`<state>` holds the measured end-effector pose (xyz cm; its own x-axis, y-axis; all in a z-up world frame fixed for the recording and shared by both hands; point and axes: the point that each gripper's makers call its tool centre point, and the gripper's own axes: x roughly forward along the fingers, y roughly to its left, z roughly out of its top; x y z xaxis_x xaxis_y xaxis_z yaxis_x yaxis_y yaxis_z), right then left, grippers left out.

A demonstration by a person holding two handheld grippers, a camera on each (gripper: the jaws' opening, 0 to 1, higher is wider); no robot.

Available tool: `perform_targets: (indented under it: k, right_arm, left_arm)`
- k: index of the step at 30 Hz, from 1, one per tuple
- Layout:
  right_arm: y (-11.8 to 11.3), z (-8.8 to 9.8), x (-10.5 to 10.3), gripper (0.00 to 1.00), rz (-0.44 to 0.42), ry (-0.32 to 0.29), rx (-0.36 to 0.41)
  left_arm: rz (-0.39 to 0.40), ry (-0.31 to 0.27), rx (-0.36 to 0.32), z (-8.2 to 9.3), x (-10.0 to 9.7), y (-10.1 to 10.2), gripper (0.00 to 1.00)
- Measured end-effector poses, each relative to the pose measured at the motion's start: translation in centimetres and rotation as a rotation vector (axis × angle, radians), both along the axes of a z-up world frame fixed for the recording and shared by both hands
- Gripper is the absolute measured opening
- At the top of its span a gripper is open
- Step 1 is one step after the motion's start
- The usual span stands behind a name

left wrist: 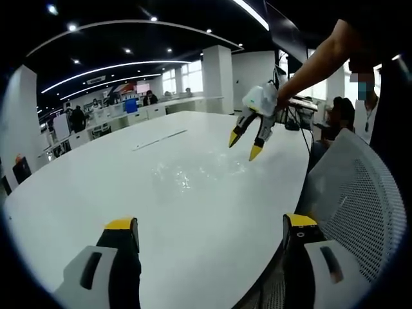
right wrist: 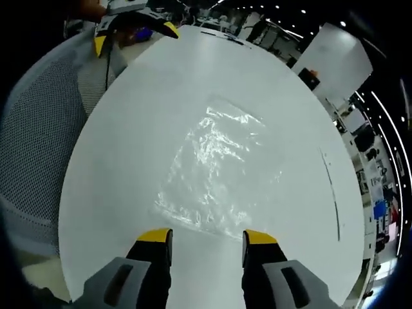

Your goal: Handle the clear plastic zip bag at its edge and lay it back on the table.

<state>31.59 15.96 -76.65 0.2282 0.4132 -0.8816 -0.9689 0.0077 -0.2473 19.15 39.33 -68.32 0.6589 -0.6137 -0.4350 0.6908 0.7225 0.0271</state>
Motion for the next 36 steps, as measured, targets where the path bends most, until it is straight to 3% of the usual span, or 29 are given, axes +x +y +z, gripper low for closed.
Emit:
perform_targets:
  k: [2, 4, 10, 11, 14, 29, 36]
  right_arm:
    - [0.2, -0.1, 0.0, 0.40, -0.006, 0.021, 0.004]
    - [0.3, -0.4, -0.6, 0.40, -0.031, 0.082, 0.012]
    - [0.7, -0.9, -0.7, 0.38, -0.067, 0.142, 0.018]
    - [0.9, -1.1, -1.3, 0.38, -0.096, 0.187, 0.031]
    - [1.1, -1.5, -1.8, 0.34, -0.067, 0.195, 0.015]
    - [4.5, -1.5, -3.8, 0.03, -0.063, 0.212, 0.091]
    - [5.7, -1.5, -4.7, 0.00, -0.037, 0.193, 0.113]
  left_arm:
    - [0.001, -0.001, 0.001, 0.0, 0.0, 0.1, 0.92]
    - [0.003, 0.000, 0.001, 0.0, 0.0, 0.1, 0.92]
    - [0.011, -0.002, 0.004, 0.0, 0.1, 0.2, 0.92]
    - [0.013, -0.002, 0.003, 0.0, 0.1, 0.2, 0.92]
    - [0.016, -0.002, 0.003, 0.1, 0.2, 0.2, 0.92]
    - [0.013, -0.009, 0.002, 0.1, 0.2, 0.3, 0.91]
    - [0.000, -0.015, 0.010, 0.1, 0.1, 0.1, 0.90]
